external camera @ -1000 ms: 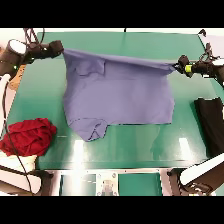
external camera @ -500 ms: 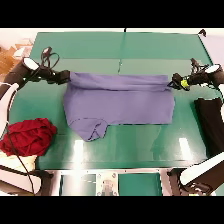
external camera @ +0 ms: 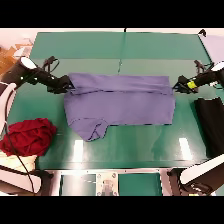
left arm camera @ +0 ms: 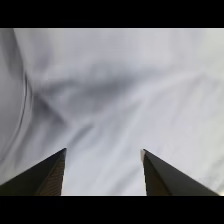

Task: Fold the shirts.

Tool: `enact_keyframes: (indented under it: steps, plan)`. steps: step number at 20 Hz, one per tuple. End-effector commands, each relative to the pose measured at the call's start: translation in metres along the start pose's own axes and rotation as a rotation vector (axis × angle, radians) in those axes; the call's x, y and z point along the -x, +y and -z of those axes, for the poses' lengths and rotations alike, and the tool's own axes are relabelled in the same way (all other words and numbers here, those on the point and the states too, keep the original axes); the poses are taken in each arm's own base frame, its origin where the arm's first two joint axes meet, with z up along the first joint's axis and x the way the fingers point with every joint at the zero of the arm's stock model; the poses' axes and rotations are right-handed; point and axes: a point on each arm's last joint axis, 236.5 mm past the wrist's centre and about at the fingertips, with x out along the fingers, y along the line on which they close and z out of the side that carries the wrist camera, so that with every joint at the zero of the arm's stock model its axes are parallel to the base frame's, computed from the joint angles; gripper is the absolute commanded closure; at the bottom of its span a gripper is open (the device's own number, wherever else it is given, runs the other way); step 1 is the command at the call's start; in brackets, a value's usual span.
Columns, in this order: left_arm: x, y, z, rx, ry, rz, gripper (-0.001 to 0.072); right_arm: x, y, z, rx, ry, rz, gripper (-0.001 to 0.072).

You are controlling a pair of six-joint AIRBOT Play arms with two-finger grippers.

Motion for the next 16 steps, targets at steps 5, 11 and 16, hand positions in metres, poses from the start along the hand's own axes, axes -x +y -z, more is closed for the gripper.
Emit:
enact_keyframes:
  steps: [5, 11, 16]
  plan:
    - [0.041, 0.004, 0.126, 0.102, 0.315, -0.015, 0.0175, 0.049, -0.044, 0.108, -0.198, 0.174, 0.097, 0.0381]
    - [0.012, 0.01, 0.231, 0.239, 0.188, 0.036, 0.0134, 0.021, -0.048, 0.229, -0.381, 0.158, 0.075, 0.038]
    - [-0.046, -0.008, 0.266, 0.282, 0.123, 0.099, 0.0134, -0.004, -0.013, 0.215, -0.495, -0.012, -0.125, 0.0301]
